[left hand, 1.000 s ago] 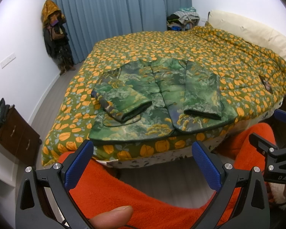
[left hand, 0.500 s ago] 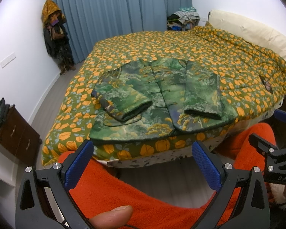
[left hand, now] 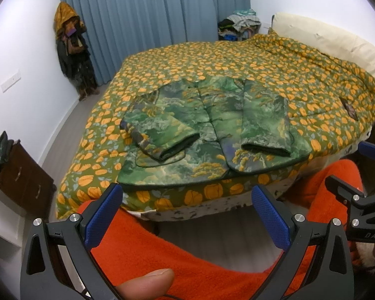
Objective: Fold large clothes
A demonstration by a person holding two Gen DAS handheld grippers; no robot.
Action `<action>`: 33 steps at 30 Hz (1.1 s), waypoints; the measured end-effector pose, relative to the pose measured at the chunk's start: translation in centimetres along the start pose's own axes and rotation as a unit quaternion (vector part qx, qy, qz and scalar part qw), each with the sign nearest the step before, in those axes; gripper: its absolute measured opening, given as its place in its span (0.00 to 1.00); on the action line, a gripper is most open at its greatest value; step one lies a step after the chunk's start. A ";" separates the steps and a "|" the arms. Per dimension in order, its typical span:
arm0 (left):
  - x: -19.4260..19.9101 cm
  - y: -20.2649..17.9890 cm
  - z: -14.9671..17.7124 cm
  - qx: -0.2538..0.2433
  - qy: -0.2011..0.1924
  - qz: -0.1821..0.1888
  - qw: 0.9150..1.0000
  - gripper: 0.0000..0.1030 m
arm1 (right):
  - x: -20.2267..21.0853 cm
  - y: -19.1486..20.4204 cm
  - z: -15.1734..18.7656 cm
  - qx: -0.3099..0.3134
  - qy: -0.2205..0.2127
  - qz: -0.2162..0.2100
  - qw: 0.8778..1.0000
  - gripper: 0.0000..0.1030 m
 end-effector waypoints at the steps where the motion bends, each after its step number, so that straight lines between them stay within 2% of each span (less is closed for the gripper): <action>1: 0.0 0.1 0.0 -0.001 0.000 0.000 1.000 1.00 | 0.0 0.2 -0.2 0.001 0.001 0.000 1.000 1.00; 20: -0.1 -0.1 0.1 -0.001 0.004 -0.001 1.000 1.00 | 0.0 0.3 -0.5 0.004 0.003 -0.007 1.000 1.00; 28: -0.1 -0.6 -0.3 -0.016 0.002 0.003 1.000 1.00 | 0.6 0.9 -0.7 0.022 -0.014 -0.015 1.000 1.00; 33: -0.2 0.0 -0.4 -0.001 -0.003 0.032 0.999 1.00 | 1.0 1.2 -1.1 0.028 -0.022 -0.024 0.999 1.00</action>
Point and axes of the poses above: each gripper's, at about its wrist camera, not at the fingertips, and x roughly against the way its jaws point, y to its left, z to its underside, the point moved 4 cm from there along -x, roughly the way its jaws point, and after that the axes turned 13 degrees about z, right-handed, at the moved point
